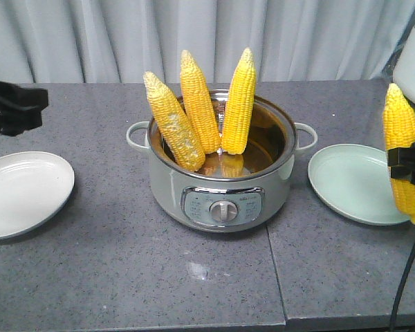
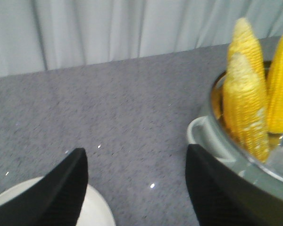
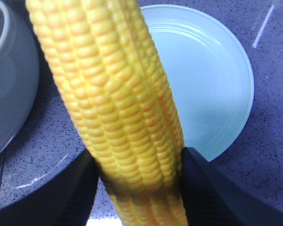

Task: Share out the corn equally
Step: 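Move the left gripper over the pot toward a pale corn cob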

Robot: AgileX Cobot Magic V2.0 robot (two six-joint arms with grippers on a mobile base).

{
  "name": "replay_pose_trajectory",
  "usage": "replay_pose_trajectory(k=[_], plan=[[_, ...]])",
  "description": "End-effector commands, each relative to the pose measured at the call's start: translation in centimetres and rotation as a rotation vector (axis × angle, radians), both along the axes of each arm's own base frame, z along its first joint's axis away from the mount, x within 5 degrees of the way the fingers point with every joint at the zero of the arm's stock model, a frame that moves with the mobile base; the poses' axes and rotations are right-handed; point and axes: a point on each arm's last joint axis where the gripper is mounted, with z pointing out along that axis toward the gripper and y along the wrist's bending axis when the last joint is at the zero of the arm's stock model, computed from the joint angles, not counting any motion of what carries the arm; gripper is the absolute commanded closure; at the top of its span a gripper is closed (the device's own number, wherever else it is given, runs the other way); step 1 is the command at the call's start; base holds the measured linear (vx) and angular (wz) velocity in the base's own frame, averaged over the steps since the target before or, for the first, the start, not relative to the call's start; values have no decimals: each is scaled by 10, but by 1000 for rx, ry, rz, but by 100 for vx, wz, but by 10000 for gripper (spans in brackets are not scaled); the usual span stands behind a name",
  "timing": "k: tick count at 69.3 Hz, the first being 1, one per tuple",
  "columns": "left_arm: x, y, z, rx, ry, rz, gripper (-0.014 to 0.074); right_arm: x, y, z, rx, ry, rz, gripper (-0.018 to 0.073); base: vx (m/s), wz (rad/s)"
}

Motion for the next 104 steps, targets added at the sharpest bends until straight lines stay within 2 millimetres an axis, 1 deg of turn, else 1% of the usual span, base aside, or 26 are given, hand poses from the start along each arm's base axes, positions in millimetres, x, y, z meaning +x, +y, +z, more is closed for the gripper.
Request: replay_pose_trajectory(k=[1,7,16,24,33,49,63,71,90,104], plan=[[9,-11,30,-42,-91,-42,153,0,-1,18,-8,-104,-18,375,0,0],[23,-22,36,-58,-74,-79,153,0,-1,18,-8,-104,-18,375,0,0],[46,-38,36,-69,-46,-121,153,0,-1,18,-8,-104,-18,375,0,0],[66,-53,30,-70,-22,-149,153,0,-1,18,-8,-104,-18,375,0,0],[85,-70,23,-72,-4,-181,153,0,-1,18,-8,-104,-18,375,0,0],[111,-98,7,-89,29,-223,153,0,-1,18,-7,-103,-18,375,0,0],[122,-116,-3,-107,32,-237,153,0,-1,18,-7,-101,-17,375,0,0],[125,-128,-13,-108,47,-250,153,0,-1,18,-7,-101,-17,375,0,0],[122,-157,-33,-72,75,-318,153,0,-1,18,-7,-101,-17,375,0,0],[120,-171,-41,-73,93,-344,157,0,-1,18,-7,-101,-17,375,0,0]])
